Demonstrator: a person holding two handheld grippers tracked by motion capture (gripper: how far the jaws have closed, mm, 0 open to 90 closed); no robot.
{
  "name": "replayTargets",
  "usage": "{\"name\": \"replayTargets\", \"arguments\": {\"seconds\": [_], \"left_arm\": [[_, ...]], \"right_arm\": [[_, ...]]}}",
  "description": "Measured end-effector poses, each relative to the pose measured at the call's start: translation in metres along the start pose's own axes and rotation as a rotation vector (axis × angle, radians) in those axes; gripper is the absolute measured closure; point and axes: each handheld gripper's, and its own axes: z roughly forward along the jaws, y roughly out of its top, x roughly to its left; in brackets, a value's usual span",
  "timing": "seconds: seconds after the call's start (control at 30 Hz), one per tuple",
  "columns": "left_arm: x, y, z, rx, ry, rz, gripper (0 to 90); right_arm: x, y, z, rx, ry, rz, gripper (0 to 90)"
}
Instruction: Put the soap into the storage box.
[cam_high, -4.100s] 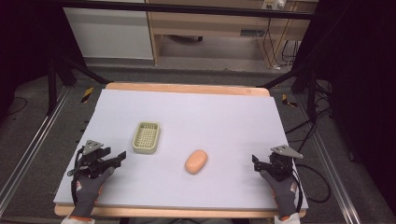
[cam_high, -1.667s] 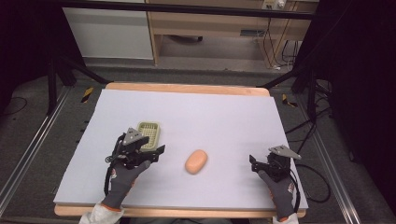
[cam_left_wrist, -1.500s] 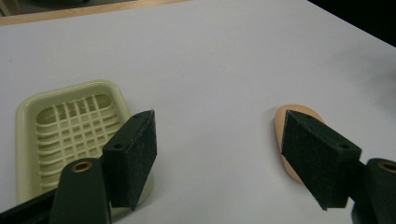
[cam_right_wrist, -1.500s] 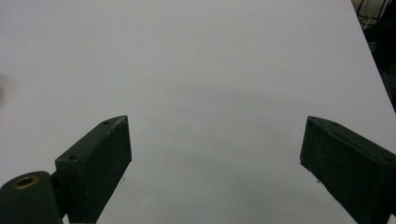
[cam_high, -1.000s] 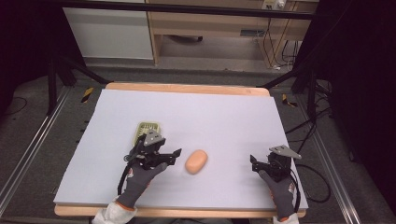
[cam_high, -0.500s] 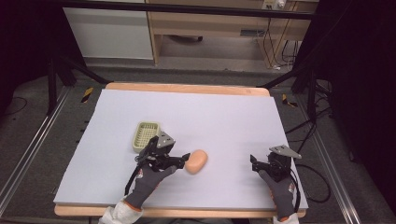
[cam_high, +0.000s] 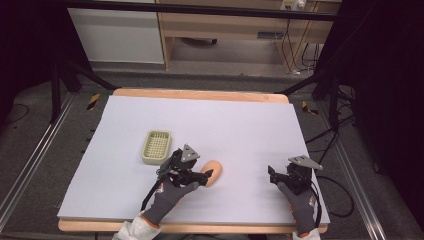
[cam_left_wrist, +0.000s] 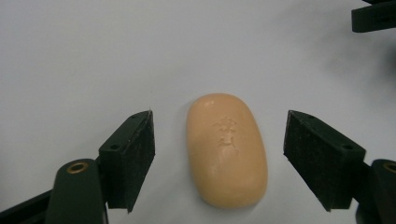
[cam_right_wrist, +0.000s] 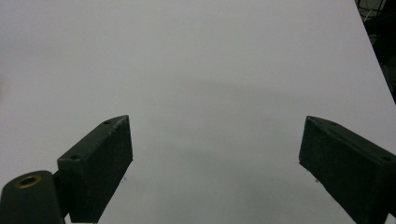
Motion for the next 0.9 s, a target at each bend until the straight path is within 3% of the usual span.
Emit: {"name": "replayTargets", "arguments": {"seconds": [0.27, 0.9], "left_arm": [[-0.010, 0.000, 0.012, 0.033, -0.004, 0.027, 23.8], [-0.012, -0.004, 0.028, 0.099, 0.015, 0.040, 22.7]], "right_arm": [[0.000, 0.001, -0.001, -0.005, -0.001, -0.002, 9.9], [0.004, 0.002, 0.001, -0.005, -0.010, -0.011, 9.6]]}}
